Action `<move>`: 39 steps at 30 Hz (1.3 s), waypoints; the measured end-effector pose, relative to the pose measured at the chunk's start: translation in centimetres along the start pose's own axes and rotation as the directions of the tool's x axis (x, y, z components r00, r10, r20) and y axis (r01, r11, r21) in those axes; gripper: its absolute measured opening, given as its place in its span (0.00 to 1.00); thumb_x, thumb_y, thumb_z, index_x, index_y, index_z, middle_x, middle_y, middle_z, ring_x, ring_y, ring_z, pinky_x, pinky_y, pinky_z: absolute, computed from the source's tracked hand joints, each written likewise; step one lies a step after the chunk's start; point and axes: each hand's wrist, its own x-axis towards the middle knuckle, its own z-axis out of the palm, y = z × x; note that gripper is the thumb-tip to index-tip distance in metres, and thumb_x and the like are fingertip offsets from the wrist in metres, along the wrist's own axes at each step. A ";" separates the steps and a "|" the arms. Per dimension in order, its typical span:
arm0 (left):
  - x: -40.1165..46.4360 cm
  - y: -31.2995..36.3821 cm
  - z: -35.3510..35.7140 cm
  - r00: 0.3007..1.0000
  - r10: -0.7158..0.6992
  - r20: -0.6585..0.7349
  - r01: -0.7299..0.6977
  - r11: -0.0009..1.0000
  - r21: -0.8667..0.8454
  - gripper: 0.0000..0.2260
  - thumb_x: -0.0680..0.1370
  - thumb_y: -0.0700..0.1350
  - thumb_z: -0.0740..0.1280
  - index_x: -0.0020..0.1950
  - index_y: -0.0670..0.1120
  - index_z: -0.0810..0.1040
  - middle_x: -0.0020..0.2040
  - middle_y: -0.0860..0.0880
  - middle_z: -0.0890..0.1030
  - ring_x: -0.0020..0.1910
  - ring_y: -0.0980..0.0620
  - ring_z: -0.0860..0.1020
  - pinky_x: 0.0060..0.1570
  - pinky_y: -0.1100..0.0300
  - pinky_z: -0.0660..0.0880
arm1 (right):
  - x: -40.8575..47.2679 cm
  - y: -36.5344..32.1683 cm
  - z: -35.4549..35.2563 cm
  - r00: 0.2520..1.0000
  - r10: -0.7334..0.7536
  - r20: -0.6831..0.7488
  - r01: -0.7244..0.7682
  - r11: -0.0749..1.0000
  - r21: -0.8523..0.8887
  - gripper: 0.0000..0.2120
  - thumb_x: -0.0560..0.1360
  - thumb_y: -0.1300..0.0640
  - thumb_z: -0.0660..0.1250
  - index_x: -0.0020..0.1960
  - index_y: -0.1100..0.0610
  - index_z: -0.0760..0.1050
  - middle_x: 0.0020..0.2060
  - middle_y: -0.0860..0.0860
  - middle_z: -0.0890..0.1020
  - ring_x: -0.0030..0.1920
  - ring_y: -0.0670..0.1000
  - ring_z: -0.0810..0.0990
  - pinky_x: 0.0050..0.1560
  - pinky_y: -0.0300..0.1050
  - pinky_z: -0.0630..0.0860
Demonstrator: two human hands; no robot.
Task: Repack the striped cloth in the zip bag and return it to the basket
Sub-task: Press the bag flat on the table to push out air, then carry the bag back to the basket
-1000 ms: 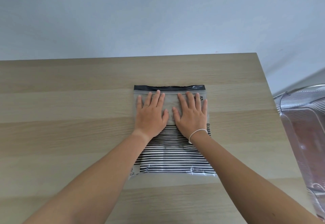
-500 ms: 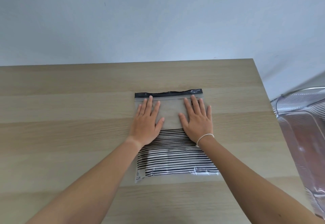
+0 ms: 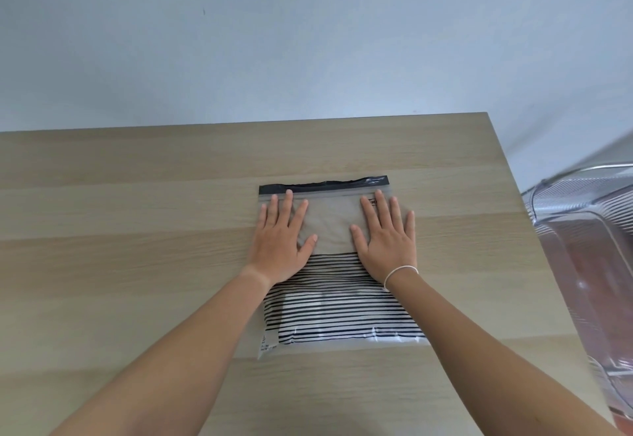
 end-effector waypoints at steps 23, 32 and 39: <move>-7.9 2.4 -2.6 0.873 -0.430 0.229 0.389 0.332 -0.859 0.15 0.78 0.42 0.58 0.65 0.44 0.71 0.63 0.45 0.77 0.58 0.47 0.75 0.56 0.55 0.71 | -11.9 2.3 -3.2 0.906 0.404 0.130 -0.385 0.654 0.652 0.18 0.73 0.57 0.62 0.62 0.58 0.72 0.51 0.56 0.79 0.49 0.55 0.77 0.49 0.47 0.73; -6.9 6.0 -4.2 0.908 -0.314 0.277 0.333 0.140 -0.933 0.22 0.78 0.44 0.61 0.72 0.54 0.62 0.52 0.57 0.77 0.45 0.59 0.78 0.38 0.64 0.73 | -13.5 5.9 -4.0 0.854 0.493 0.165 -0.389 0.396 0.832 0.17 0.73 0.63 0.61 0.61 0.54 0.73 0.30 0.46 0.70 0.31 0.46 0.70 0.29 0.36 0.66; -3.5 14.6 -5.5 0.950 -0.237 0.202 0.254 0.215 -0.943 0.22 0.78 0.44 0.61 0.72 0.54 0.62 0.52 0.42 0.79 0.49 0.49 0.80 0.50 0.53 0.76 | -12.8 14.2 -8.0 0.849 0.528 0.006 -0.301 0.475 0.827 0.19 0.75 0.62 0.59 0.64 0.52 0.71 0.35 0.51 0.73 0.33 0.47 0.71 0.32 0.37 0.67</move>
